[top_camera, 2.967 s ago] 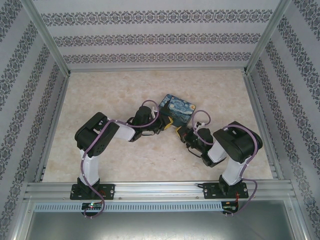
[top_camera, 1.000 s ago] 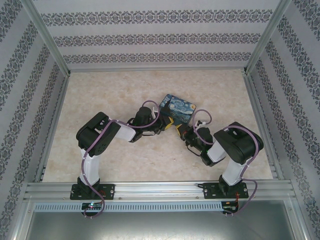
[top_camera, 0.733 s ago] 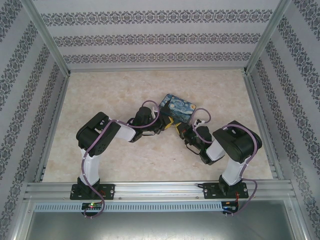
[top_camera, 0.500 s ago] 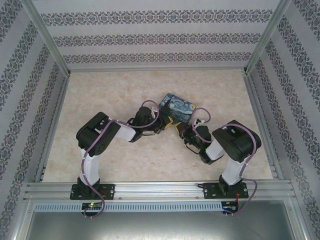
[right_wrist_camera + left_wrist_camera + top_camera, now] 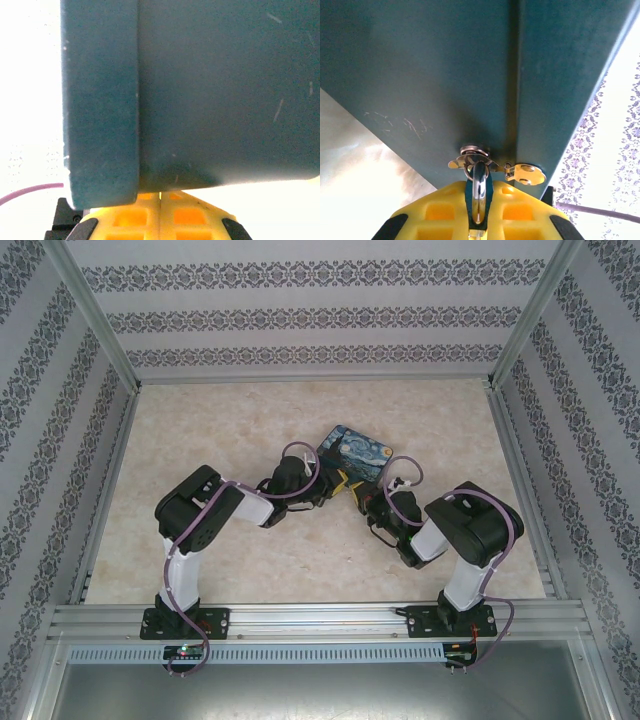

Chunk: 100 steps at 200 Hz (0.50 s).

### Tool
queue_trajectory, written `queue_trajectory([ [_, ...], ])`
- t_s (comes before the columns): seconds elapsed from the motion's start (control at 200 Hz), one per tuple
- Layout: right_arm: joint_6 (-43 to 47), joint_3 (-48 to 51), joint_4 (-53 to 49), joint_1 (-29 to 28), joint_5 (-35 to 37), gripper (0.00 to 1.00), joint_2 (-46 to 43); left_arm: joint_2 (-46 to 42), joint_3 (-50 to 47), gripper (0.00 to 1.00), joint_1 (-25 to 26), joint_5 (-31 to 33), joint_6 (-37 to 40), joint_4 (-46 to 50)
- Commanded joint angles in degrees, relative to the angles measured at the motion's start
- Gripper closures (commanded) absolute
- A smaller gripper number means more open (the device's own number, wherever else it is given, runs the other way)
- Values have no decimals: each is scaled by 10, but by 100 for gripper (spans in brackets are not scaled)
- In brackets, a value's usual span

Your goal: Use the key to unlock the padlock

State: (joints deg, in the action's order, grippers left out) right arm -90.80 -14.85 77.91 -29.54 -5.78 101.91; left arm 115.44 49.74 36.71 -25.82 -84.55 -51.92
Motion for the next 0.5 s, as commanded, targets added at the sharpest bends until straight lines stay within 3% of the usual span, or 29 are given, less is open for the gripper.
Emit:
queue_trajectory([
  [0.0, -10, -12, 15, -8, 21, 100, -9, 12, 14, 100, 37, -44, -18, -63],
  [0.495, 5, -30, 14, 35, -30, 100, -21, 3, 5, 100, 44, -60, -13, -54],
])
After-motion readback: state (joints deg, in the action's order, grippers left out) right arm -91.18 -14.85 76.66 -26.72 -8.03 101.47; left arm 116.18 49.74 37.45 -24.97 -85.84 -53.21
